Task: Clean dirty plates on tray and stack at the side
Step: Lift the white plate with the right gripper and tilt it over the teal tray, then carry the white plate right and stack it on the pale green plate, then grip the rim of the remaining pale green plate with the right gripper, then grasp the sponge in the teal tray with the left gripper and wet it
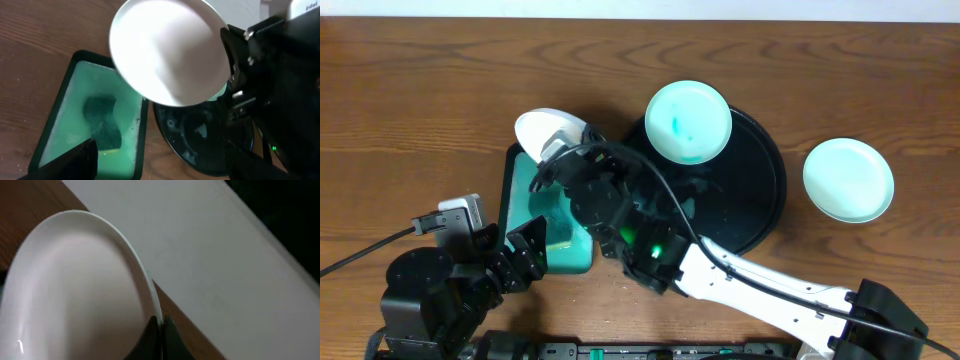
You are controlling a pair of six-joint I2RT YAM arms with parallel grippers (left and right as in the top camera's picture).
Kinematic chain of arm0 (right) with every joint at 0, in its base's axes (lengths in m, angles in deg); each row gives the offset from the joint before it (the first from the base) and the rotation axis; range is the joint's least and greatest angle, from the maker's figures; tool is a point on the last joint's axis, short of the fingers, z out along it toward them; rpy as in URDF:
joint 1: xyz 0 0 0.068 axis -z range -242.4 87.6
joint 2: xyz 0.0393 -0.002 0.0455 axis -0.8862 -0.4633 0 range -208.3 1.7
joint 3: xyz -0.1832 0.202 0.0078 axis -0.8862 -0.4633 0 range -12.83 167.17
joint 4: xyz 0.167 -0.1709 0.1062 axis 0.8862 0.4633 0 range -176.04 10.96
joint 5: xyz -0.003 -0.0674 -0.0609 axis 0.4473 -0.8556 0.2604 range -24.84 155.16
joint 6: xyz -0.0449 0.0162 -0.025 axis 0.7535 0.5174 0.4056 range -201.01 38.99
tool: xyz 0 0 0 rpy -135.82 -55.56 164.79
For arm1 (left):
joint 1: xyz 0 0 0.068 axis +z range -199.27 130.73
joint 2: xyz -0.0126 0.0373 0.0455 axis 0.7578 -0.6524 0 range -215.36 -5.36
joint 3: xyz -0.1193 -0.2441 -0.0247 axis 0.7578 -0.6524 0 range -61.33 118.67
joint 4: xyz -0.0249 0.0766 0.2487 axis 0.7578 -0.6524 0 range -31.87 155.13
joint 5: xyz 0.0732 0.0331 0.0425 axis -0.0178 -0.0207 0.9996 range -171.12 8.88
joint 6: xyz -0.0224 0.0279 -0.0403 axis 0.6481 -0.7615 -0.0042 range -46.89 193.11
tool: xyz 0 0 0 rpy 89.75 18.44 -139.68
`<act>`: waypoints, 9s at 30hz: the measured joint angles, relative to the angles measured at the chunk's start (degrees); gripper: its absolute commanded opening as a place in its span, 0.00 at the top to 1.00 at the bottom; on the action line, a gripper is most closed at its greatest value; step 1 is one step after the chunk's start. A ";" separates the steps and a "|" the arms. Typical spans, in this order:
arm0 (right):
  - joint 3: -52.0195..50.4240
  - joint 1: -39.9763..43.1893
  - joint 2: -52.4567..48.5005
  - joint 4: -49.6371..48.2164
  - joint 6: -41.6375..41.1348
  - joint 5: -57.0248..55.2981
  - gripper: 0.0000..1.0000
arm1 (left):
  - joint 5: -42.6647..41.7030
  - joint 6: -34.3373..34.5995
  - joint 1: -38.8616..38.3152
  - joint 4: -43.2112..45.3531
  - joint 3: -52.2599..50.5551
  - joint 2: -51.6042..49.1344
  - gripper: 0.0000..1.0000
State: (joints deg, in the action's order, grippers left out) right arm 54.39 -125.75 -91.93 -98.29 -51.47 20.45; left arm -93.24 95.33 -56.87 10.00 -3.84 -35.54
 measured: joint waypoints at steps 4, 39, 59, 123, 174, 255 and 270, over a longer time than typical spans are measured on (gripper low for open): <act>0.00 -1.53 0.00 -0.04 3.54 -0.20 0.99 | 0.00 0.00 0.00 0.04 0.00 0.00 0.19; 0.22 87.10 0.79 58.77 -67.78 45.44 0.99 | 0.00 0.00 0.00 1.53 0.02 -0.04 0.19; 0.15 75.65 0.26 45.46 -44.78 66.34 0.57 | 0.00 0.00 0.00 3.91 0.02 -0.04 0.19; 0.22 50.05 -15.41 56.22 -52.30 59.95 0.99 | -1.09 0.00 0.00 1.31 0.02 -9.84 0.19; 0.22 48.76 -14.64 51.19 -42.88 61.90 0.01 | -1.09 0.00 0.00 1.31 0.02 -9.84 0.19; -0.28 40.02 3.89 59.76 -50.86 50.69 0.36 | 2.60 3.39 5.09 11.04 -0.52 -68.50 0.56; -0.28 43.69 -1.92 61.79 -55.80 49.31 0.28 | -1.29 0.63 4.15 8.26 0.00 -68.41 0.93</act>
State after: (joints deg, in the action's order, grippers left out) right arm 54.11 -82.06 -93.85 -36.50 -107.27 69.76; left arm -94.53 95.96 -52.72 18.26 -3.84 -103.95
